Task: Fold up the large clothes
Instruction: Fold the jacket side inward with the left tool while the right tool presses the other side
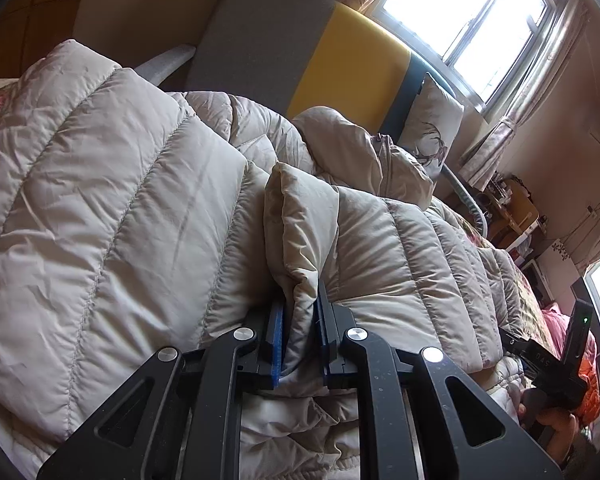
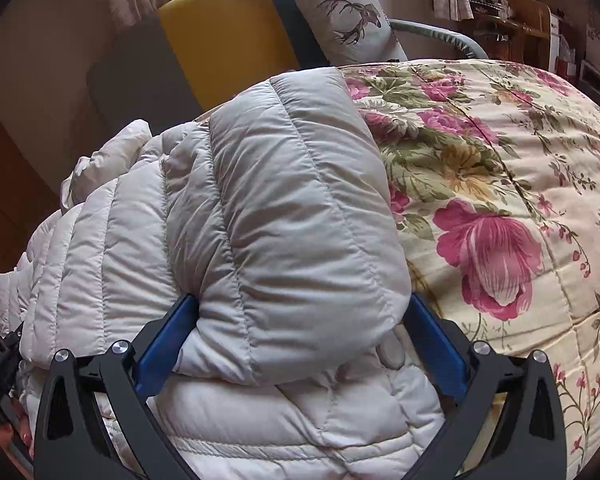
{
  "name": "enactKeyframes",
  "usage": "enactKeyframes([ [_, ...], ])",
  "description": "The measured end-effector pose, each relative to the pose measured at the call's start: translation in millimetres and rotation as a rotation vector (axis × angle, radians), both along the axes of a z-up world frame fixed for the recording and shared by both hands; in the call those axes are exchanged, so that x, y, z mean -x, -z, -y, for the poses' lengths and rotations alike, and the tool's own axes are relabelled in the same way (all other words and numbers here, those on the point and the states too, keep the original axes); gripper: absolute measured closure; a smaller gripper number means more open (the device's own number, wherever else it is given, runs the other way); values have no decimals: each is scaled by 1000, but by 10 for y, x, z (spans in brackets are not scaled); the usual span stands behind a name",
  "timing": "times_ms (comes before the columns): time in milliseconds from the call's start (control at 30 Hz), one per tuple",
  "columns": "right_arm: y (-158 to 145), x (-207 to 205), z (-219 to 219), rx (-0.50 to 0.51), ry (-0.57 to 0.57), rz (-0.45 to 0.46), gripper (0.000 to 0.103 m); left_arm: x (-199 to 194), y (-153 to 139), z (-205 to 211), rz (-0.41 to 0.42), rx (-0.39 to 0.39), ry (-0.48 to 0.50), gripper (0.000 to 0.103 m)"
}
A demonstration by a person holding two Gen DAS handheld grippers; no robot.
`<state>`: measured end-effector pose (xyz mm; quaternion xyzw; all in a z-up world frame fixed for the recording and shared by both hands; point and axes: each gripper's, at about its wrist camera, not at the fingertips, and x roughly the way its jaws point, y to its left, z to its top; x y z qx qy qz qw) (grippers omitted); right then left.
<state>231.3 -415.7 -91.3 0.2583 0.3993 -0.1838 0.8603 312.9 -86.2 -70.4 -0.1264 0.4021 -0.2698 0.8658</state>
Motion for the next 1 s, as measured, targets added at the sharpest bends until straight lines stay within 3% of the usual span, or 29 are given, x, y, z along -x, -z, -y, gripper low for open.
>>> enactKeyframes([
  [67, 5, -16, 38, -24, -6, -4, 2, 92, -121, -62, -7, -14, -9, 80],
  [133, -15, -52, 47, -34, -32, -29, 2, 255, -290, -181, 19, -5, -15, 44],
  [200, -136, -38, 89, -62, -72, -39, 2, 430, -456, -348, 60, 17, -34, 30],
  [267, -375, 164, 57, -94, -86, 67, 2, 624, -619, -568, 110, 39, -43, 29],
  [333, -581, 390, 38, -115, -96, 138, 2, 801, -717, -772, 137, 8, -58, 26],
  [533, -756, 1034, 130, -129, -126, 147, 3, 1217, -652, -1280, 101, -43, -71, 26],
  [667, -689, 1541, 119, -144, -163, 137, 11, 1455, -490, -1554, 57, -78, -92, 28],
  [767, -560, 1881, 87, -219, -201, 174, 14, 1638, -364, -1742, 30, -82, -114, 30],
  [867, -363, 2124, 48, -301, -213, 158, 24, 1790, -252, -1880, 2, -106, -131, 33],
  [933, -224, 2240, 3, -345, -214, 136, 28, 1888, -167, -1997, -28, -79, -131, 41],
  [1000, -139, 2338, -46, -376, -215, 150, 28, 1978, -101, -2110, -57, -48, -144, 41],
])
